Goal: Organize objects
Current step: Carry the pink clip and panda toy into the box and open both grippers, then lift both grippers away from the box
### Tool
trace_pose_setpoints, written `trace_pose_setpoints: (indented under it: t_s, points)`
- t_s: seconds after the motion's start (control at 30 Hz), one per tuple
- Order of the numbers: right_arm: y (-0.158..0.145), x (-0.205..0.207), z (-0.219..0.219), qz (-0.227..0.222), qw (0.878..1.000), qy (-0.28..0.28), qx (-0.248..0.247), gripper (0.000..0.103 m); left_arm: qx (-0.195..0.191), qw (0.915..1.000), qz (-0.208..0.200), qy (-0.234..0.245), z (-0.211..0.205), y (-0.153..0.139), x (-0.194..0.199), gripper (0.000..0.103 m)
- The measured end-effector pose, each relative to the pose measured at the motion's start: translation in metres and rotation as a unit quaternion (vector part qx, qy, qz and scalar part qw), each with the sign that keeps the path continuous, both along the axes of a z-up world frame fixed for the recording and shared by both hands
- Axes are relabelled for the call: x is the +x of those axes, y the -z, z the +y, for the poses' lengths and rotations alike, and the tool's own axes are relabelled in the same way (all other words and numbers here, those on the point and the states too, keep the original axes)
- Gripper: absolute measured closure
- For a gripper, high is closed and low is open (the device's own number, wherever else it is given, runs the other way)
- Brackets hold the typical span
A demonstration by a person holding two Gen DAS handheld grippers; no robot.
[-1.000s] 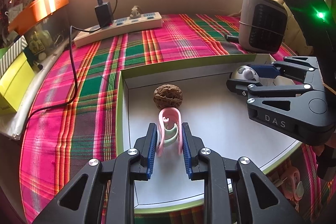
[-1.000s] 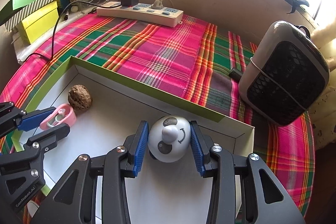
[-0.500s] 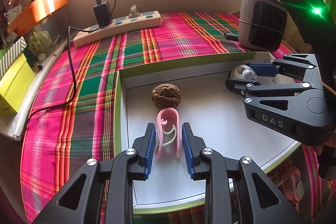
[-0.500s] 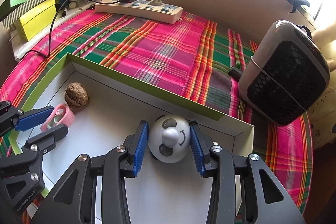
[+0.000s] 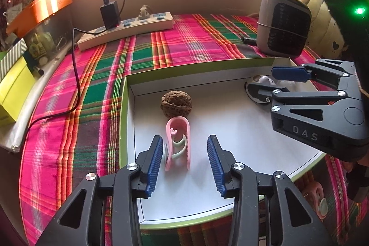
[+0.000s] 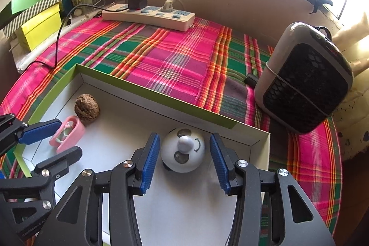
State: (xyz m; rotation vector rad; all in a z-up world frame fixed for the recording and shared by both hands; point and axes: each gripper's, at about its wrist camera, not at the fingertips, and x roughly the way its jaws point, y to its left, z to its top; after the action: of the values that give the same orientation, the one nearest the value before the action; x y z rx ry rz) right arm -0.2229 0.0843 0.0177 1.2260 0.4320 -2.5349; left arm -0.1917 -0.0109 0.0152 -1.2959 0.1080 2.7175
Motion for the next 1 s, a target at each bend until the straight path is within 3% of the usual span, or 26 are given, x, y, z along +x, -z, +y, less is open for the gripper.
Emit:
trace_pose_setpoints:
  t_s: [0.2, 0.43, 0.77, 1.0]
  points:
    - [-0.013, 0.013, 0.005, 0.020, 1.000, 0.009, -0.009, 0.056, 0.010, 0.9999, 0.005, -0.004, -0.001, -0.006, 0.007, 0.061]
    - [-0.046, 0.050, 0.008, 0.104, 0.994, 0.032, 0.003, 0.055, 0.026, 0.9992, 0.026, -0.013, -0.007, -0.020, 0.025, 0.061]
    - [-0.101, 0.118, 0.019, 0.240, 0.967, 0.086, 0.009, 0.055, 0.040, 0.9976, 0.057, -0.009, -0.008, -0.039, 0.059, 0.061]
    - [-0.121, 0.150, 0.019, 0.284, 0.954, 0.093, 0.013, 0.055, 0.043, 0.9968, 0.067, -0.009, -0.009, -0.046, 0.073, 0.061]
